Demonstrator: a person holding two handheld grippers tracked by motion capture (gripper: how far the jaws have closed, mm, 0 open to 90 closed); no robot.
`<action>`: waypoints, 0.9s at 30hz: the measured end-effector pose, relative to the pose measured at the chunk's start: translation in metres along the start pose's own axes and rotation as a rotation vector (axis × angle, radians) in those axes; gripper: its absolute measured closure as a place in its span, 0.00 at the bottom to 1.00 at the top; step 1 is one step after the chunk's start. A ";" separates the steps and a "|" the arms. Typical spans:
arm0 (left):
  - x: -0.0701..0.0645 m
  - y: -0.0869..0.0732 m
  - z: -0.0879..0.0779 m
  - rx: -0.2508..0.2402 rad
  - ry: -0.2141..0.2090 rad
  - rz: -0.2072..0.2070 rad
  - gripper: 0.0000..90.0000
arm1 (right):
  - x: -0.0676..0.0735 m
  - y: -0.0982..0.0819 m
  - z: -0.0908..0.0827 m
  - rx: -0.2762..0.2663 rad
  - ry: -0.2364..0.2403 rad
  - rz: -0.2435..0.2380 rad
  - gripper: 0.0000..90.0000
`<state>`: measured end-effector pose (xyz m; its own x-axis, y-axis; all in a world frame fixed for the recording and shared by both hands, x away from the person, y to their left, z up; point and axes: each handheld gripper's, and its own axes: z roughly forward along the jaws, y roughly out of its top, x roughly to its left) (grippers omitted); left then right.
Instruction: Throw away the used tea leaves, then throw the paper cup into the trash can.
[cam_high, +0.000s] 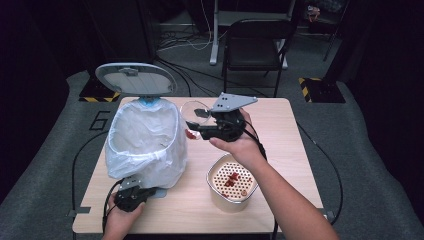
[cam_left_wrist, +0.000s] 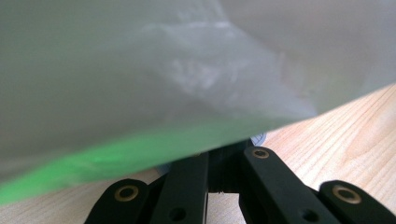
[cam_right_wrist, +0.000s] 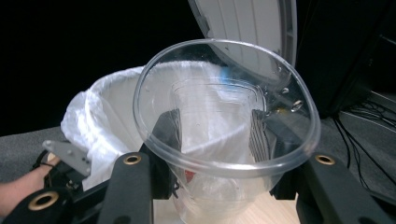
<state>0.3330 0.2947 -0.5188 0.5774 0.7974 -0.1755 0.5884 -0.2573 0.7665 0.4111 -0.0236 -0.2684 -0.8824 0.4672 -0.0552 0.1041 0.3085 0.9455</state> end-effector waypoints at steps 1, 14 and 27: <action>0.000 0.000 0.000 0.000 0.000 0.001 1.00 | 0.000 0.002 0.002 -0.004 0.001 0.005 0.60; 0.000 0.000 0.000 0.003 -0.002 -0.003 1.00 | 0.013 0.028 0.038 -0.064 0.050 -0.001 0.59; 0.000 0.000 0.000 0.002 -0.001 -0.001 1.00 | 0.027 0.028 0.091 -0.010 0.075 -0.015 0.59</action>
<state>0.3331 0.2949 -0.5191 0.5774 0.7971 -0.1767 0.5899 -0.2576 0.7653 0.4321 0.0726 -0.2722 -0.9159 0.3988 -0.0452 0.0867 0.3067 0.9478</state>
